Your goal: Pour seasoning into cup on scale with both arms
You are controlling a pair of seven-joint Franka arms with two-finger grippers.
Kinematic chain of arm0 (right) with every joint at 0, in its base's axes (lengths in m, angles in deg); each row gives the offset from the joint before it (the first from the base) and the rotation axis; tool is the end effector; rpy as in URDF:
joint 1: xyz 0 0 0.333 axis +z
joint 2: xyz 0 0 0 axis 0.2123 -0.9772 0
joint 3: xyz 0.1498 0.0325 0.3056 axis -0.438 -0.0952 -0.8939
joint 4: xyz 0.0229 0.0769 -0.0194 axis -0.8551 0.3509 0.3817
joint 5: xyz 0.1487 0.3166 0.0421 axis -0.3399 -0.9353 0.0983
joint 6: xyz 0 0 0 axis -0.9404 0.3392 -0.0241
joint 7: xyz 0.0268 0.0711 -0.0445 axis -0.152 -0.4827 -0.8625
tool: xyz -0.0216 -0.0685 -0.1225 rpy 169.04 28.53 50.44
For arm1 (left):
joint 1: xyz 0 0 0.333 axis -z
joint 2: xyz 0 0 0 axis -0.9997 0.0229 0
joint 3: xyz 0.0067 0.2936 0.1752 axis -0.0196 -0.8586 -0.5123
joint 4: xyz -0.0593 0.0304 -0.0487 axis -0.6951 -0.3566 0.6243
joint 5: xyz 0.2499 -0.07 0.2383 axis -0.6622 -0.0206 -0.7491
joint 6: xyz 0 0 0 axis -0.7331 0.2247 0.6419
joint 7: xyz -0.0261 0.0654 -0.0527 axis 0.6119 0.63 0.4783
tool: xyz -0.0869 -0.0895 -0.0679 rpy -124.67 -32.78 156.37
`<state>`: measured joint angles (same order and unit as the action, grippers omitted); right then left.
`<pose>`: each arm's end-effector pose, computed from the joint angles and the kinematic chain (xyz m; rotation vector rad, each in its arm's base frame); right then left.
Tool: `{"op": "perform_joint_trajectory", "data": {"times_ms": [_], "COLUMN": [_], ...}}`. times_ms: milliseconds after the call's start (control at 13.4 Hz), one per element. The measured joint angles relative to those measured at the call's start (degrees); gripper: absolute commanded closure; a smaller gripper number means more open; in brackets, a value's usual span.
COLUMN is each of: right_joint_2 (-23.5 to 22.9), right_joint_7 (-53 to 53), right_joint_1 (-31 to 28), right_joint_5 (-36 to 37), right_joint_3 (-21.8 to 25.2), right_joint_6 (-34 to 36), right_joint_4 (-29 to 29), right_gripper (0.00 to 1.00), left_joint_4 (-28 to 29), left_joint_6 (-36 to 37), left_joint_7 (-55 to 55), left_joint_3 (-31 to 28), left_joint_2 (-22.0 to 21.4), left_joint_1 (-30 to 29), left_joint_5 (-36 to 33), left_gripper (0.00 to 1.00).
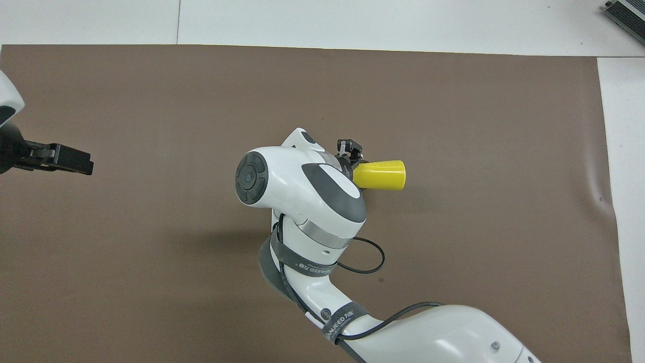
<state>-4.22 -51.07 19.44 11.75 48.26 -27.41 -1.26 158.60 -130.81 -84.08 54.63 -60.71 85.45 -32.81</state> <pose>0.5460 0.3511 0.3972 1.9318 1.7128 -0.3558 0.5045 -0.0456 0.6084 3.1195 -0.2102 0.0043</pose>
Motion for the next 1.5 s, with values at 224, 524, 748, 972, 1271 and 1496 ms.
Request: {"op": "perform_joint_trajectory", "data": {"times_ms": [224,524,748,972,1271,1496], "right_joint_2": [-0.31,-0.42,-1.42,-3.26,-4.74,-5.34], "right_joint_7": [-1.02,-1.19,-0.93,-0.43,-0.43,0.42], "right_joint_1": [0.54,3.07,2.97,2.36,1.2,1.13], "right_joint_5": [1.62,2.72,4.09,4.72,4.73,4.73], "right_joint_3": [-0.01,-0.01,0.25,0.52,0.62,0.62], "right_joint_6": [4.21,9.98,10.08,10.08,10.08,9.37], "right_joint_4": [-1.13,-3.72,-4.23,-6.18,-9.27,-9.34], "right_gripper": [1.0,1.0,1.0,1.0,1.0,1.0], "left_joint_4": [0.0,0.0,0.0,0.0,0.0,0.0], "left_joint_6": [0.0,0.0,0.0,0.0,0.0,0.0], "left_joint_7": [0.0,0.0,0.0,0.0,0.0,0.0], "left_joint_3": [0.0,0.0,0.0,0.0,0.0,0.0], "left_joint_2": [0.0,0.0,0.0,0.0,0.0,0.0], "left_joint_1": [0.0,0.0,0.0,0.0,0.0,0.0], "left_joint_5": [0.0,0.0,0.0,0.0,0.0,0.0], "left_gripper": [0.0,0.0,0.0,0.0,0.0,0.0]}}
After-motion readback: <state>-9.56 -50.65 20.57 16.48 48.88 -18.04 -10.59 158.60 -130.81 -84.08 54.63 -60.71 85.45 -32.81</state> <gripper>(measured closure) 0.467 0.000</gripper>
